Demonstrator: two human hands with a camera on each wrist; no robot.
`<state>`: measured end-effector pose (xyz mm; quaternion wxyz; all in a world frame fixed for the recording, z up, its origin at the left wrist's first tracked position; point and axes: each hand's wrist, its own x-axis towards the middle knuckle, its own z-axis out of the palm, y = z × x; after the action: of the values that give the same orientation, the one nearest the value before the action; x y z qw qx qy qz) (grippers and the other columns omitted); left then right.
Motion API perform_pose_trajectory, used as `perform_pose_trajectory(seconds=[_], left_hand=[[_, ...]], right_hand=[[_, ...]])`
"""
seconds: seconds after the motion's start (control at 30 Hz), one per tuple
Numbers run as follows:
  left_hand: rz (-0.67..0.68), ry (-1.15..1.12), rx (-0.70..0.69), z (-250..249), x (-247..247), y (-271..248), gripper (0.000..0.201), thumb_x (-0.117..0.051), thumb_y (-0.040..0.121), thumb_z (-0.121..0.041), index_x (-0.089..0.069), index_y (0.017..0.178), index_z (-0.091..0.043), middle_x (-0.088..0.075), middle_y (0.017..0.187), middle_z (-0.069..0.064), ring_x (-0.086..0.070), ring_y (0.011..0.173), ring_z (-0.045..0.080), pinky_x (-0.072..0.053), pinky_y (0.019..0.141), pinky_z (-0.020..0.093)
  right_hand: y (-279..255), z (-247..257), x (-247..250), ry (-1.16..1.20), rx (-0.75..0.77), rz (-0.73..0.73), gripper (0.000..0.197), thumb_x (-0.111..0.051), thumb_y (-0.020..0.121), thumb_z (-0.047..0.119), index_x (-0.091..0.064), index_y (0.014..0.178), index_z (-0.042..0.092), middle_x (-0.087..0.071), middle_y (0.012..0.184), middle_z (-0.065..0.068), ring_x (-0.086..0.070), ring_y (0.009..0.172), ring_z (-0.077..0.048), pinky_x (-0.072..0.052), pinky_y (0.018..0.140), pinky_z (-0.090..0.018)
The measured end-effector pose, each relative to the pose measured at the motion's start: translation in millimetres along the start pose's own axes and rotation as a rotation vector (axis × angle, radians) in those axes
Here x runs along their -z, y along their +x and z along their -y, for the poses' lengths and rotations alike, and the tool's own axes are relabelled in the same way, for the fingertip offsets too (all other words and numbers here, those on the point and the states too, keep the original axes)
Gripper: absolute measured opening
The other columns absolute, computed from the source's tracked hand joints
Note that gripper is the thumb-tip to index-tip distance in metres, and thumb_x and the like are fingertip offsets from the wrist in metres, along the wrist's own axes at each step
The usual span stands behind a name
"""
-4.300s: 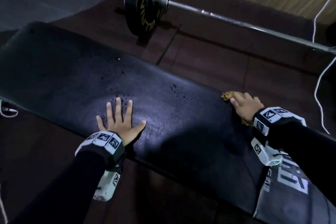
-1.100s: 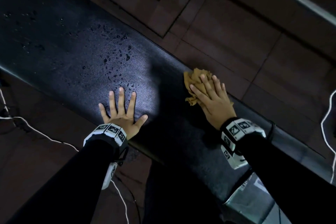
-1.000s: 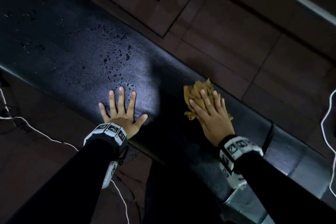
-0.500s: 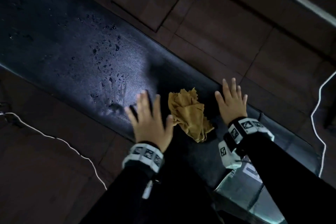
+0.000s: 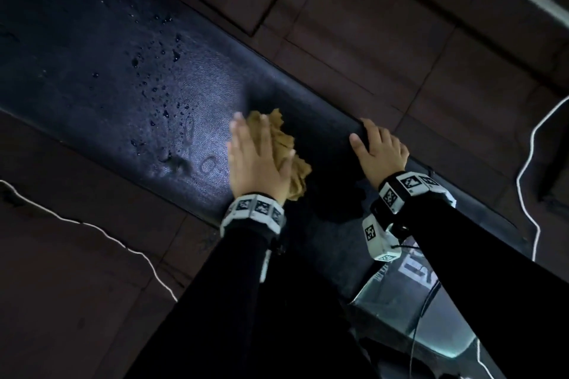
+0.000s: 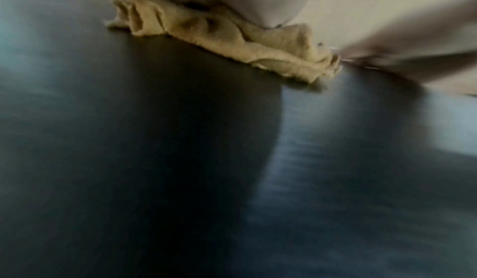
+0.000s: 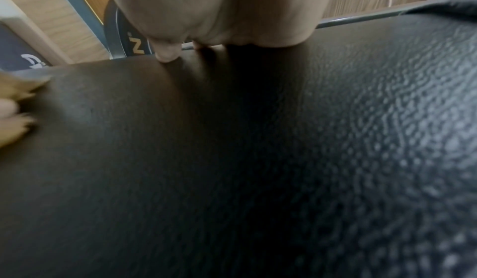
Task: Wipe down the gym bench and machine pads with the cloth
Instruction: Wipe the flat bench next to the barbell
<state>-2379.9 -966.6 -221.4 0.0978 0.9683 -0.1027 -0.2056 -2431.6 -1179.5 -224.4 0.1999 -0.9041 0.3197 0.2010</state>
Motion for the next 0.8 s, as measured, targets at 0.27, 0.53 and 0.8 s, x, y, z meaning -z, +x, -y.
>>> perform_pose_trajectory(seconds=[0.27, 0.53, 0.8], left_hand=[[-0.207, -0.218, 0.363, 63.8, -2.8, -43.9, 0.076, -0.042, 0.094, -0.049, -0.012, 0.151, -0.008, -0.001, 0.154, 0.030, -0.004, 0.143, 0.044, -0.014, 0.114, 0.054], [-0.060, -0.208, 0.224, -28.6, -36.8, -95.1, 0.078, -0.043, 0.091, -0.052, -0.021, 0.149, -0.006, -0.008, 0.153, 0.032, -0.006, 0.142, 0.046, -0.015, 0.113, 0.056], [-0.099, -0.064, -0.015, -16.8, -12.4, -9.4, 0.074, -0.036, 0.093, -0.050, -0.008, 0.152, -0.016, -0.001, 0.156, 0.026, -0.002, 0.145, 0.038, -0.006, 0.117, 0.046]], right_hand=[[1.4, -0.1, -6.0, -0.047, -0.006, -0.031, 0.052, -0.029, 0.095, 0.054, -0.028, 0.143, 0.033, -0.042, 0.140, -0.003, -0.036, 0.129, -0.031, -0.020, 0.108, -0.048], [1.7, -1.5, -7.3, -0.052, -0.001, -0.034, 0.053, -0.026, 0.095, 0.055, -0.026, 0.142, 0.033, -0.041, 0.140, -0.003, -0.036, 0.129, -0.030, -0.019, 0.108, -0.048], [2.0, -1.8, -0.8, -0.025, -0.001, 0.021, 0.053, -0.026, 0.095, 0.055, -0.025, 0.144, 0.035, -0.038, 0.143, -0.002, -0.032, 0.132, -0.030, -0.017, 0.110, -0.047]])
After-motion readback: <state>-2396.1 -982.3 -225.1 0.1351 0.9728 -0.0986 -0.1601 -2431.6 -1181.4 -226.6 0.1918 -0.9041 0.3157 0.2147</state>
